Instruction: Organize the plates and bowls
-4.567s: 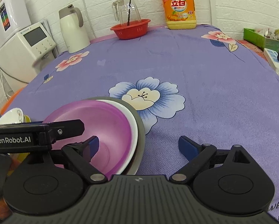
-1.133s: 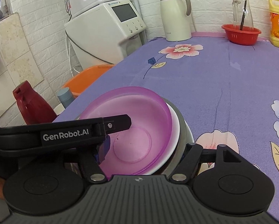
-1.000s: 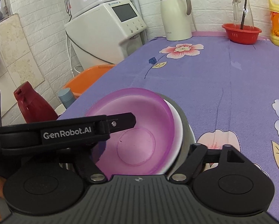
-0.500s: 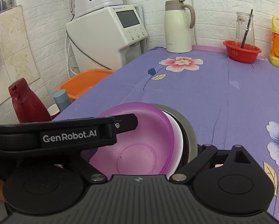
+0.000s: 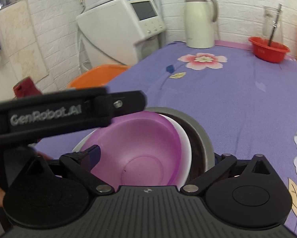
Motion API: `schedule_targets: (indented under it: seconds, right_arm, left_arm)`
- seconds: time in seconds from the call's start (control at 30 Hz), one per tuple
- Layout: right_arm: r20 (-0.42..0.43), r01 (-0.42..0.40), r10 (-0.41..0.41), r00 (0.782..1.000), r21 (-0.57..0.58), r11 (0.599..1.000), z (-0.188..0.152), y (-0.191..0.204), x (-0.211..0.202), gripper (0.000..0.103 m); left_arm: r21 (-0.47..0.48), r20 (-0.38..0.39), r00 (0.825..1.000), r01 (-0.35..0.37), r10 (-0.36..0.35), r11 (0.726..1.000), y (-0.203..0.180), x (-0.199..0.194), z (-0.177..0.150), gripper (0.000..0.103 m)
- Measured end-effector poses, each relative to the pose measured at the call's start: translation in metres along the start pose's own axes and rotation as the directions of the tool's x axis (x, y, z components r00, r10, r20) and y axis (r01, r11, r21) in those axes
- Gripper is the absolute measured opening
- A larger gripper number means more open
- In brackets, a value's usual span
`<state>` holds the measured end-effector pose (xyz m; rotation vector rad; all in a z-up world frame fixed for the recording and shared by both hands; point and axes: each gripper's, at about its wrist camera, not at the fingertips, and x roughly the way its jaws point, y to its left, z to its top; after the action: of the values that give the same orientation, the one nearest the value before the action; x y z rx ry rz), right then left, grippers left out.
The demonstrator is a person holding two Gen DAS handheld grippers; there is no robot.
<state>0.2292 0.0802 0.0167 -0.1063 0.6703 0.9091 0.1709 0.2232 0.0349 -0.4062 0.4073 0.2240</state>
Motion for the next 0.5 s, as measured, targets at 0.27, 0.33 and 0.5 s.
schedule_targets:
  seconds: [0.27, 0.33, 0.5]
  right_arm:
    - [0.138, 0.082, -0.081, 0.987, -0.002, 0.997, 0.008, -0.011, -0.027, 0.103]
    - [0.149, 0.1, -0.101, 0.984, 0.017, 0.995, 0.006, -0.017, -0.033, 0.103]
    - [0.148, 0.113, -0.126, 0.981, 0.088, 0.99, -0.005, -0.028, -0.048, 0.103]
  left_arm:
    - [-0.011, 0.023, 1.0, -0.01, 0.01, 1.0, 0.002, -0.007, 0.005, 0.079]
    - [-0.004, 0.029, 0.999, -0.015, 0.015, 1.0, 0.0, -0.011, 0.004, 0.079]
    - [0.003, 0.026, 1.0, -0.011, 0.011, 1.0, -0.009, -0.024, -0.002, 0.079]
